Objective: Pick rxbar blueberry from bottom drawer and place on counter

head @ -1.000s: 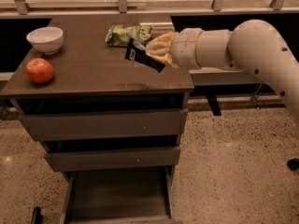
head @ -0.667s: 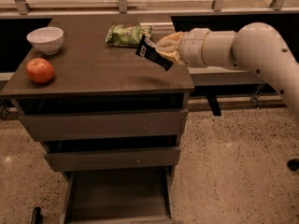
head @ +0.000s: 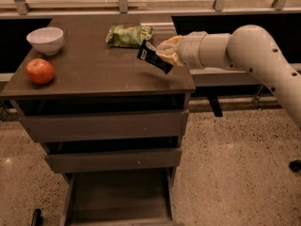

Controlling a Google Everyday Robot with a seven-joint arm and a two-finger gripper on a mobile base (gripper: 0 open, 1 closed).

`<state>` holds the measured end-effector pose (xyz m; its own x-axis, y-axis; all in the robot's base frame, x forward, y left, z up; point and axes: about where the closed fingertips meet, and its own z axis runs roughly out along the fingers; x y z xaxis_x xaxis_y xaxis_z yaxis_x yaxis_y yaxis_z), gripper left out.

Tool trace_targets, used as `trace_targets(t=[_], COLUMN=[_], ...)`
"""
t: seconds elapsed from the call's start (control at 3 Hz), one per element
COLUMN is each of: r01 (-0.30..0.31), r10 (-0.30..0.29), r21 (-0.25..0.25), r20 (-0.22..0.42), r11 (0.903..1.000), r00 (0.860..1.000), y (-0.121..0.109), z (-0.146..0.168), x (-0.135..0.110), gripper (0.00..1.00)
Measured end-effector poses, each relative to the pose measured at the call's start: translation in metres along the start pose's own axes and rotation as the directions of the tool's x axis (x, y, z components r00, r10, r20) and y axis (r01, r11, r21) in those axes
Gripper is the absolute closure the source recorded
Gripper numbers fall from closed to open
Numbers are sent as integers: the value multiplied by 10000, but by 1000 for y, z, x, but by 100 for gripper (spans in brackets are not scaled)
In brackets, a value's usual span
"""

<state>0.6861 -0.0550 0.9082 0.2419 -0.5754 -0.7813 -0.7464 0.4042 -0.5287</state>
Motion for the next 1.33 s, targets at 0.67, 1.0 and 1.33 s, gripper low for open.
trace_targets(t=[0.67, 1.0, 1.33], r01=[9, 11, 12], r10=[-9, -11, -11], r21=[-69, -86, -86], r20=[31, 39, 39], r11=[10000, 10000, 10000], r00=[10000, 10000, 10000], y=[3, 3, 3], z=[4, 4, 4], x=[-2, -2, -2], gripper=[4, 0, 0])
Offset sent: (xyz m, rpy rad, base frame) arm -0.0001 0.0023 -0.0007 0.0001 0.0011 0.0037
